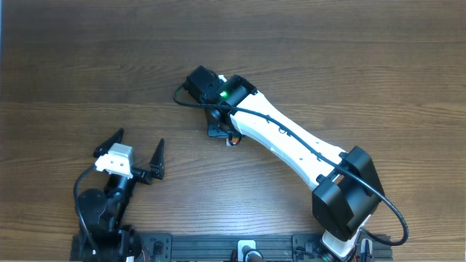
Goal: Stack Cubes
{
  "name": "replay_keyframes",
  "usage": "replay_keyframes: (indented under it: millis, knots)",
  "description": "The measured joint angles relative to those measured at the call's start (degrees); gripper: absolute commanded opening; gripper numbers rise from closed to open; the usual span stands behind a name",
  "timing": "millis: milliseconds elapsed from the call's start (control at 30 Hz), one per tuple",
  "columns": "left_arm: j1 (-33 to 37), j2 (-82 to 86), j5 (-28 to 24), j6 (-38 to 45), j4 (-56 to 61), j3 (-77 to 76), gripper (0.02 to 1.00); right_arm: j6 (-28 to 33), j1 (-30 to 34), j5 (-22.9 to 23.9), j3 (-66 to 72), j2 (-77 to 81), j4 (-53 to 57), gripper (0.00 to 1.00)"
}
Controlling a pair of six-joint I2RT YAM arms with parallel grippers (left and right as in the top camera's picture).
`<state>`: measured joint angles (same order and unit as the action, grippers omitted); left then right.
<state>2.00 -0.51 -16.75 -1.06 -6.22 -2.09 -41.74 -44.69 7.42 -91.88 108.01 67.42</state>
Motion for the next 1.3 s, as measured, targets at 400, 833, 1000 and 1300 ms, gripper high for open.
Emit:
replay_keyframes:
  millis: [400,833,1000,1300]
  knots:
    - [0.0,0.0,0.0,0.0,0.0,0.0,1.0,0.0,0.0,0.0,0.0,0.02,-0.02,0.009]
    - [0.0,0.0,0.0,0.0,0.0,0.0,1.0,-0.04,0.0,0.0,0.0,0.02,-0.17,0.012]
    - [0.0,0.0,0.0,-0.02,0.0,0.0,1.0,0.0,0.0,0.0,0.0,0.02,-0.2,0.016]
    - [0.0,0.0,0.0,0.0,0.0,0.0,1.0,-0.02,0.0,0.0,0.0,0.04,-0.61,0.023]
